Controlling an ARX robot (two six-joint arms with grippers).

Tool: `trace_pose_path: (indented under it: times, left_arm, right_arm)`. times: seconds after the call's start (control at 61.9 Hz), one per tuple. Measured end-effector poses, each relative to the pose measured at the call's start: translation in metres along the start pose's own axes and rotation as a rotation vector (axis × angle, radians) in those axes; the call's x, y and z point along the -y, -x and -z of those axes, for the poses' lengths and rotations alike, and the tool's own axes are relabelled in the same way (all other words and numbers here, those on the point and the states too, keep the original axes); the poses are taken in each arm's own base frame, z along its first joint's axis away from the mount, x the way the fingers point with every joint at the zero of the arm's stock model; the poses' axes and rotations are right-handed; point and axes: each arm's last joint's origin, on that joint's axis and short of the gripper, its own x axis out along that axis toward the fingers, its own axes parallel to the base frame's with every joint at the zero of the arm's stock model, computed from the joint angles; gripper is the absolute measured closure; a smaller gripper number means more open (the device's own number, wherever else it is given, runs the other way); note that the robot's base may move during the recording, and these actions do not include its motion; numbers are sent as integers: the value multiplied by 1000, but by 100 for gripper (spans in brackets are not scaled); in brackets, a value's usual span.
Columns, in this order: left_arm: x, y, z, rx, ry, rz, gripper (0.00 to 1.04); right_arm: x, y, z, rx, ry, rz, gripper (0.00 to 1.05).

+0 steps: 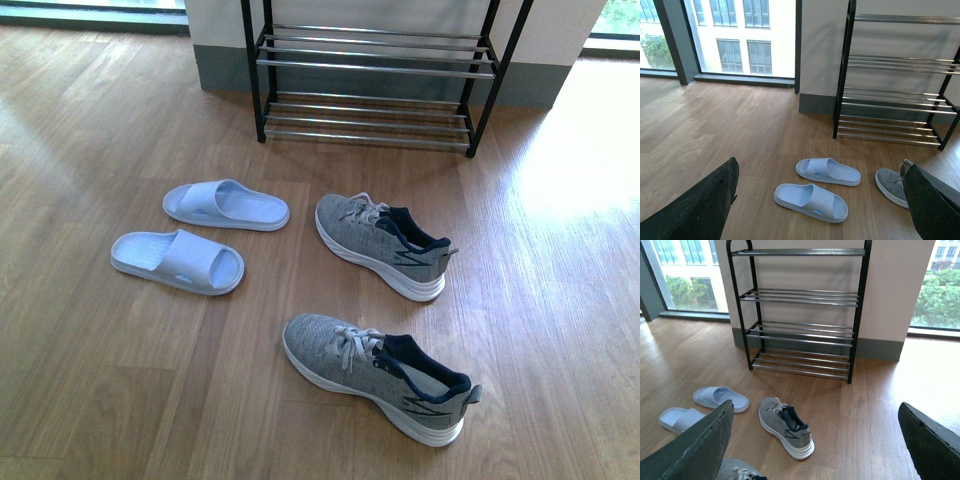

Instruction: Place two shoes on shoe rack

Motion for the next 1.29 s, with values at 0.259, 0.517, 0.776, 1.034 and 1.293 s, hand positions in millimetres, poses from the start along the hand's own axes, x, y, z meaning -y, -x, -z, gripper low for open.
trace_pose_path:
  times: [0.259, 0.517, 0.776, 1.034, 1.293]
  left_arm:
    - [0, 0, 0, 0, 0, 0, 9]
    - [0, 0, 0, 0, 0, 0, 9]
    - [0, 0, 0, 0, 0, 0, 9]
    - [0, 0, 0, 0, 0, 0, 9]
    - [0, 0, 0, 0, 0, 0, 9]
  right_arm:
    - [0, 0, 0, 0, 0, 0, 9]
    - [0, 0, 0, 0, 0, 0, 9]
    - [0, 0, 0, 0, 0, 0, 9]
    - [0, 0, 0, 0, 0, 0, 9]
    - [0, 0, 0, 0, 0, 0, 9]
